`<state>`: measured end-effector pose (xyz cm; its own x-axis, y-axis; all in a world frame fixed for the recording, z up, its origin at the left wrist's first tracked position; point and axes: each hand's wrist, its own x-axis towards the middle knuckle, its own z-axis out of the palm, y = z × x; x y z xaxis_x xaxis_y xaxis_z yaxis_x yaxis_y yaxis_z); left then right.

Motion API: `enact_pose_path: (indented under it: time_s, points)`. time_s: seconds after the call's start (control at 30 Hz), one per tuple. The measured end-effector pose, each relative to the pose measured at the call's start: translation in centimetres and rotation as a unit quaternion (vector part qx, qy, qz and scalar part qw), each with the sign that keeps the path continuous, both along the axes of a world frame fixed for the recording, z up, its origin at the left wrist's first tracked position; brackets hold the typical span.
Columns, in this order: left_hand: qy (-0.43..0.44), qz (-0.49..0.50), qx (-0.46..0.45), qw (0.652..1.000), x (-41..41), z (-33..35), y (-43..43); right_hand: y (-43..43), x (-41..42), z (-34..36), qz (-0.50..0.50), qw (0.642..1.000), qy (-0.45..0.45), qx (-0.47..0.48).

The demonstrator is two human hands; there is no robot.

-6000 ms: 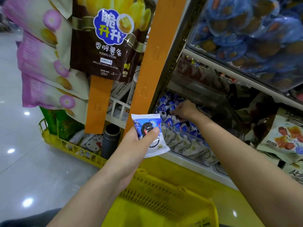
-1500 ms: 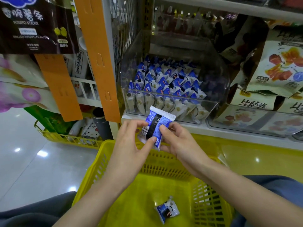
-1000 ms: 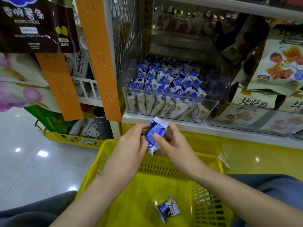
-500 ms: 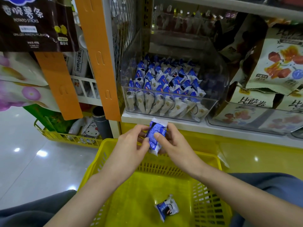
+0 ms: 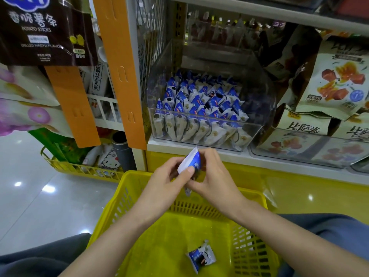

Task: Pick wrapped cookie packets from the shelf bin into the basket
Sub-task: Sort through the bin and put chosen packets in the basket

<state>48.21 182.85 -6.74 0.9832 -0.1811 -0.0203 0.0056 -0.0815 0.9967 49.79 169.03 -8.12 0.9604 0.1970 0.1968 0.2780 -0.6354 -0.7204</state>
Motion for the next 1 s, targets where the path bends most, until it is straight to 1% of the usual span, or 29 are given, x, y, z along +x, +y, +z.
enact_pose_path:
  time_s: [0.07,0.17,0.23,0.3,0.37,0.47,0.53,0.6,0.67,0.73,0.77,0.83,0.93,0.97,1.0]
  points:
    - [-0.001,0.044,0.009,0.999,0.2,-0.3,0.0,0.0,-0.1,0.1,0.024,1.000,0.009,-0.011]
    - [0.040,0.070,-0.065,0.995,0.6,-0.3,0.3,-0.1,0.1,0.8,0.050,0.997,0.053,0.017]
    - [0.045,0.080,-0.090,0.992,0.8,-0.2,0.6,-0.2,0.2,1.3,0.055,0.994,0.070,0.057]
    - [0.051,0.095,-0.092,0.990,0.9,-0.3,0.7,-0.3,0.3,1.6,0.054,0.986,0.104,0.116]
    - [0.081,0.112,-0.125,0.983,1.2,-0.2,0.7,-0.2,0.3,1.9,0.051,0.968,0.158,0.189]
    - [0.148,0.105,-0.218,0.959,1.6,0.0,1.2,-0.1,0.4,1.9,0.032,0.926,0.233,0.296]
    - [0.154,0.067,-0.219,0.961,1.7,0.1,1.5,-0.1,0.4,1.8,0.015,0.916,0.240,0.322]
    - [0.131,0.047,-0.168,0.976,1.5,0.0,1.4,0.0,0.2,1.8,0.016,0.920,0.230,0.317]
    - [0.110,0.078,-0.131,0.982,1.4,0.1,1.2,0.3,0.0,1.9,0.046,0.937,0.206,0.280]
    - [0.096,0.106,-0.128,0.981,1.5,0.2,1.5,0.6,0.1,2.7,0.069,0.959,0.157,0.227]
    - [0.088,0.114,-0.129,0.981,1.7,0.4,1.8,0.5,0.4,3.3,0.066,0.971,0.116,0.199]
    - [0.072,0.122,-0.131,0.981,2.1,0.8,2.6,0.0,1.9,5.2,0.036,0.986,0.023,0.161]
    - [0.054,0.127,-0.150,0.979,2.6,1.5,3.4,-0.6,6.3,8.5,-0.030,0.990,-0.089,0.104]
    - [0.053,0.127,-0.155,0.978,2.7,1.6,3.6,-0.7,8.1,9.3,-0.054,0.990,-0.108,0.069]
    - [0.056,0.128,-0.162,0.977,2.8,1.8,3.7,-0.7,10.0,9.8,-0.076,0.991,-0.105,0.030]
